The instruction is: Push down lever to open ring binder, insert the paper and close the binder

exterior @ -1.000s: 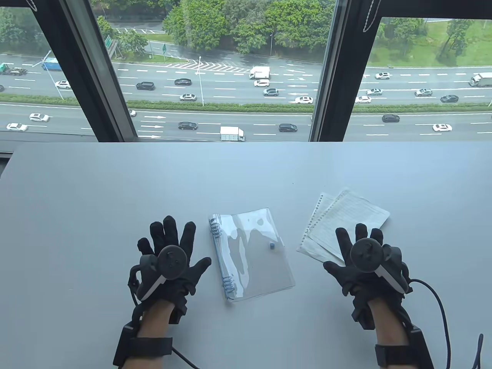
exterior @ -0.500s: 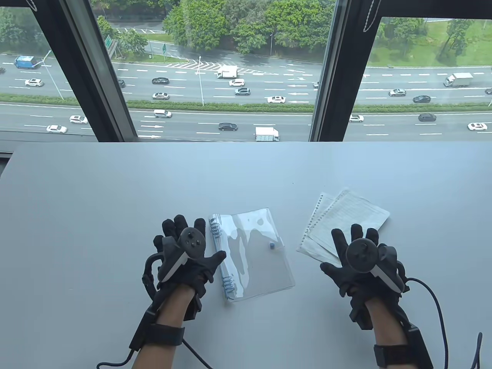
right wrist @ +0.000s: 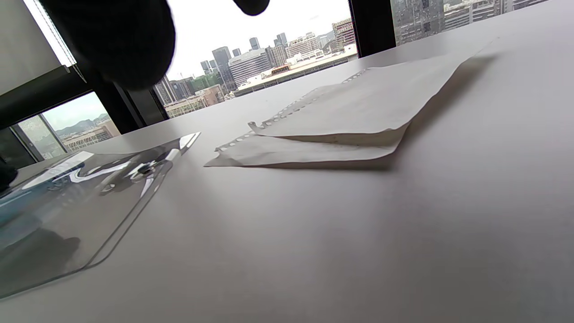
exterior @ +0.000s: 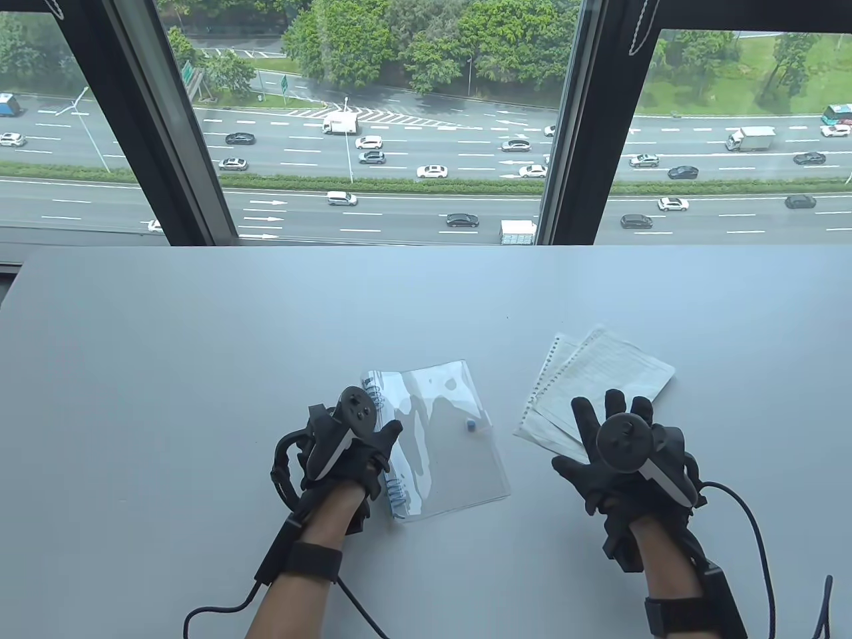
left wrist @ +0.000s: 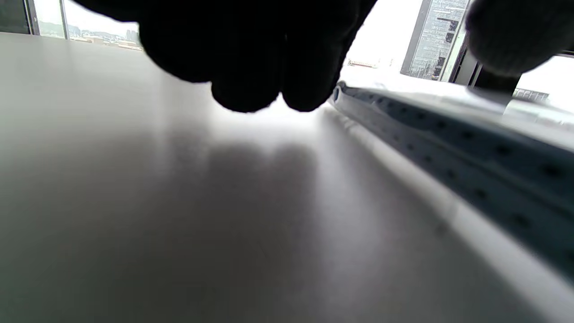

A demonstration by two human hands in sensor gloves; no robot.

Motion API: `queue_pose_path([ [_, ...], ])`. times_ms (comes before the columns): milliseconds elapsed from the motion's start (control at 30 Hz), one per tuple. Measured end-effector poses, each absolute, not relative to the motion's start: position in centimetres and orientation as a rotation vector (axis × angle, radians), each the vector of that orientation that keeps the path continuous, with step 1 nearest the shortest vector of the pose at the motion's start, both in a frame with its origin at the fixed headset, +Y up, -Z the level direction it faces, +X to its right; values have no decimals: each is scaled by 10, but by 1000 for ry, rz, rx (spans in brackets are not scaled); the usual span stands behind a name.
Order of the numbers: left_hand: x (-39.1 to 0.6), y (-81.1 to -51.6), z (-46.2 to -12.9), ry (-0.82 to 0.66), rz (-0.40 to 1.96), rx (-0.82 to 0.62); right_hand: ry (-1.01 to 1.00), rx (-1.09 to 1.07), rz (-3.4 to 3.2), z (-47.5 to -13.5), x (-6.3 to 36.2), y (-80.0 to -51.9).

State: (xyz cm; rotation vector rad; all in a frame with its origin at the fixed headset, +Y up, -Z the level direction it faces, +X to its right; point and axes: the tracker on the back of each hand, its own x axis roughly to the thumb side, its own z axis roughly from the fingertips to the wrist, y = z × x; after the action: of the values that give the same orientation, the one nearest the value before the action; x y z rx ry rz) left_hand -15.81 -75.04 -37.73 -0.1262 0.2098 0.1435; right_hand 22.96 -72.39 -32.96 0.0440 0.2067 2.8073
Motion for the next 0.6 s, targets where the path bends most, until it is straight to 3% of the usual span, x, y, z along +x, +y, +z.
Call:
queue_pose_path([
  [600,-156,-758,-378,199,212,-117,187,75,2788,-330,226,-725],
])
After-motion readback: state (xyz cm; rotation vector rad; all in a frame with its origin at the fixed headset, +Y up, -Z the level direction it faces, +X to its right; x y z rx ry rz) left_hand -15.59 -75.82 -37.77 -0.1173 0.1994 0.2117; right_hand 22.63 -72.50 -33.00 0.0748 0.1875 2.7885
